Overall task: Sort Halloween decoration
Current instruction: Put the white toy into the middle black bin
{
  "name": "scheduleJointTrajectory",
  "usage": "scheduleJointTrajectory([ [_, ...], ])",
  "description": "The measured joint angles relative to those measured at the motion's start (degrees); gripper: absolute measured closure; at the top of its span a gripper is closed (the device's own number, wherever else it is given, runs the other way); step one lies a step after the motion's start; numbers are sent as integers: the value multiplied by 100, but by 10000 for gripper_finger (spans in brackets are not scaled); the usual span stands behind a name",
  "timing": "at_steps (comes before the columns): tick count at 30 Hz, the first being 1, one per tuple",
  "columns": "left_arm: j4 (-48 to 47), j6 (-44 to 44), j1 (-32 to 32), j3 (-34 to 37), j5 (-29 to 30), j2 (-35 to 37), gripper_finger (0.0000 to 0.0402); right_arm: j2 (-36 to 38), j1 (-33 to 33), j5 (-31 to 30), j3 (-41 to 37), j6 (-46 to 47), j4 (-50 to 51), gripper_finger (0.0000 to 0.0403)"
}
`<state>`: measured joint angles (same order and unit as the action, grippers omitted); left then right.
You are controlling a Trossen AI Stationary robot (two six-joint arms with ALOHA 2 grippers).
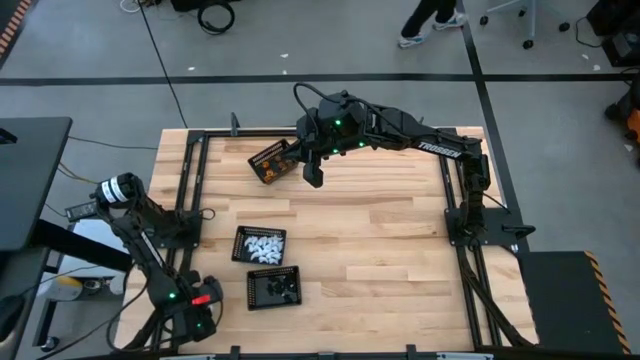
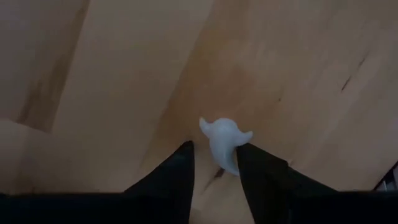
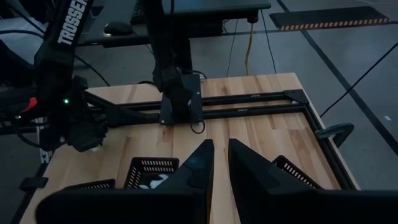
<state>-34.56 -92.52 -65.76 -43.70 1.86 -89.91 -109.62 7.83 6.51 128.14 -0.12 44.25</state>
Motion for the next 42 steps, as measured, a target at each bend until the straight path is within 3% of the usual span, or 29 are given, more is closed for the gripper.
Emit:
scheduleJointTrajectory([
  [8,-39,-66,89,9,28,-4,344,0,18,-1,0,-31,0,349],
  [13,80,-416,110,9,359,-9,376,0,78,0,0,-120,72,349],
  [19,93,-695,114,12,459,47,382,0,295,-79,0,-259,545,349],
  [28,-219,-1333,136,46,1151,283,385,0,427,-41,0,-401,651,349],
  [42,-296,-840,640,31,1529,566,385,0,435,73,0,-457,696,349],
])
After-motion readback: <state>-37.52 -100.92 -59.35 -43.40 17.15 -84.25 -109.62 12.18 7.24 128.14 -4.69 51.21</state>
